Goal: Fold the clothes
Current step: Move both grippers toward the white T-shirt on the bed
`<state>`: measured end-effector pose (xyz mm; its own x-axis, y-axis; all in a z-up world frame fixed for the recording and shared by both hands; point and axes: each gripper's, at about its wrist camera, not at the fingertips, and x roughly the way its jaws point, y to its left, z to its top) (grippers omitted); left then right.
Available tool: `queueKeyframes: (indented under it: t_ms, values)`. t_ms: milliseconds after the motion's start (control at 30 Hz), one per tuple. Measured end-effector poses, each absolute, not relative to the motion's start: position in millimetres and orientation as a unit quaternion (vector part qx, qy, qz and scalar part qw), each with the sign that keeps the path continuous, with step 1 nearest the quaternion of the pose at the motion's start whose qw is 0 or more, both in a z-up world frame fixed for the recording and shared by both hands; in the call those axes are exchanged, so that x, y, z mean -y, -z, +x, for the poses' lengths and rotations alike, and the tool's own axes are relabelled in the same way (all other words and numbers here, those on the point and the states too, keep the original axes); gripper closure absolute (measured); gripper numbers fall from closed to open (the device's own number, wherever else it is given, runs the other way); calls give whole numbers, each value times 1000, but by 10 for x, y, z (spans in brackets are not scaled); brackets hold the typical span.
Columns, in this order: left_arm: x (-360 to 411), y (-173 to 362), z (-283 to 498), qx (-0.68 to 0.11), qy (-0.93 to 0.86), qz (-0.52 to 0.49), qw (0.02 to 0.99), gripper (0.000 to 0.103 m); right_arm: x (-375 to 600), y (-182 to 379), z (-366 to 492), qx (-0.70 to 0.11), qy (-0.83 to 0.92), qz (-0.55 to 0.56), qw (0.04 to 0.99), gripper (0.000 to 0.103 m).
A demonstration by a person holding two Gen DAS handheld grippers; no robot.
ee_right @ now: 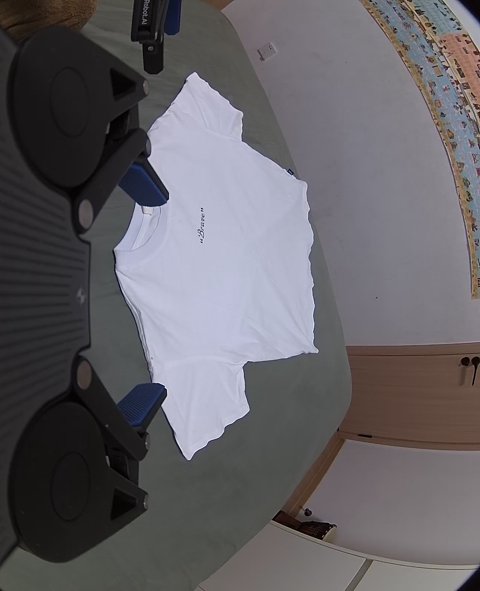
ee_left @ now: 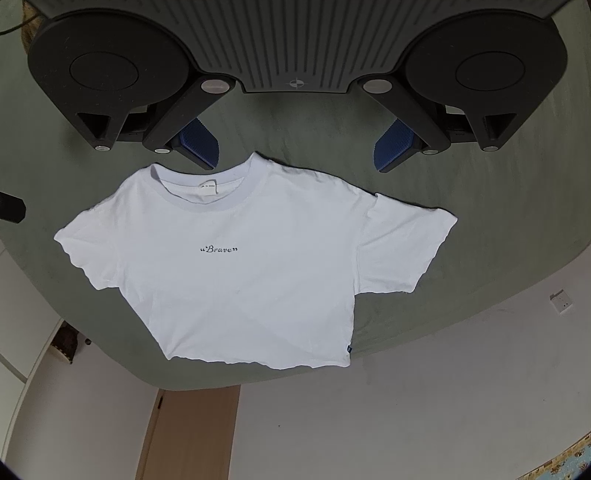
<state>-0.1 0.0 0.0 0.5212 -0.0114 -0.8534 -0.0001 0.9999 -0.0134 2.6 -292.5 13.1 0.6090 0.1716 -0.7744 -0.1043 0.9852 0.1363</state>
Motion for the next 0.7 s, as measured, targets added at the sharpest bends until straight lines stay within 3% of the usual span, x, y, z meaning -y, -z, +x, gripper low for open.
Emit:
queueKeyframes:
  t_ms: [700]
  values:
    - [33, 79, 72, -495, 17, 3, 869, 10, 2940, -40, 68, -434, -79, 44, 896, 1]
